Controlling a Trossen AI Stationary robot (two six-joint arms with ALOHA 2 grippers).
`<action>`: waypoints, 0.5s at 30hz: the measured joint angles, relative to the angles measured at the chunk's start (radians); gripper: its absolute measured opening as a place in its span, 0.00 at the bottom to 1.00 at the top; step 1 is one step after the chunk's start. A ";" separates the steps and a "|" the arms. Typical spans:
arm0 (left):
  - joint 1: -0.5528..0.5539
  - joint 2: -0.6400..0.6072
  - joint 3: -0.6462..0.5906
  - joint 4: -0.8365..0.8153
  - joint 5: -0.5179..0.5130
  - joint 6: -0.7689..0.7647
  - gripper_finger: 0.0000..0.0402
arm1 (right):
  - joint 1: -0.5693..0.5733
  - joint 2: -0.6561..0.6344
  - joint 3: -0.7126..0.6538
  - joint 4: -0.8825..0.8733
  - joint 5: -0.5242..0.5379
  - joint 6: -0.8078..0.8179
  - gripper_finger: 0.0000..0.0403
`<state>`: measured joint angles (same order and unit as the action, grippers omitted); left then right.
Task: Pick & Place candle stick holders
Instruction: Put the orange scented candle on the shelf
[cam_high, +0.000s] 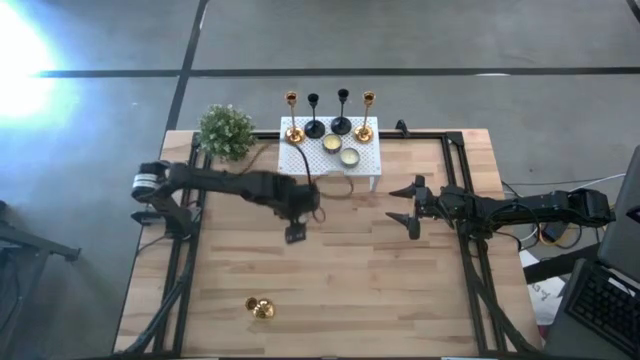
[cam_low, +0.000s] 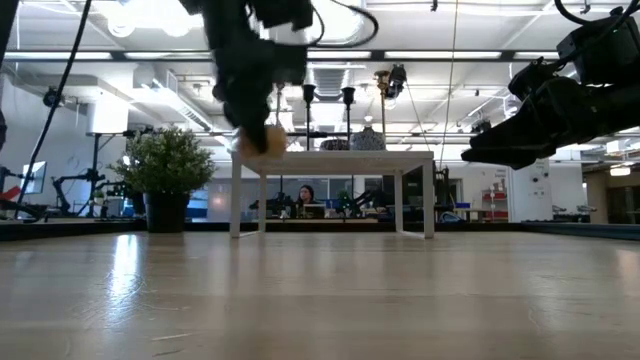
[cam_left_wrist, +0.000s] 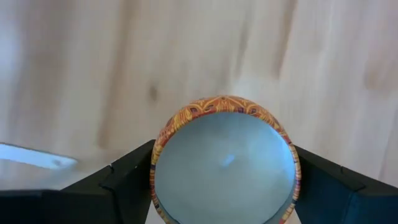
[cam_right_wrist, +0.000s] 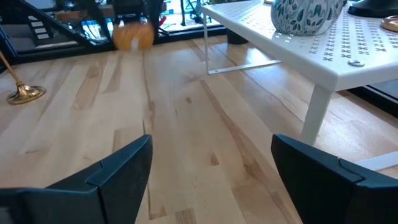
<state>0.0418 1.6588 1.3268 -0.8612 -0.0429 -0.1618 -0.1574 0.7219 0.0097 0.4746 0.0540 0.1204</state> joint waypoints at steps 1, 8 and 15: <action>0.017 -0.003 0.022 0.000 0.000 -0.013 0.75 | 0.000 0.000 0.000 -0.001 0.000 0.000 0.79; 0.138 -0.005 0.192 -0.022 -0.009 -0.026 0.75 | 0.000 0.000 0.000 -0.003 0.000 0.000 0.78; 0.252 -0.006 0.264 -0.038 -0.008 -0.014 0.75 | 0.000 0.000 0.000 -0.003 0.000 0.000 0.80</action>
<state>0.2937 1.6527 1.5911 -0.8988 -0.0505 -0.1762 -0.1574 0.7219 0.0097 0.4713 0.0536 0.1204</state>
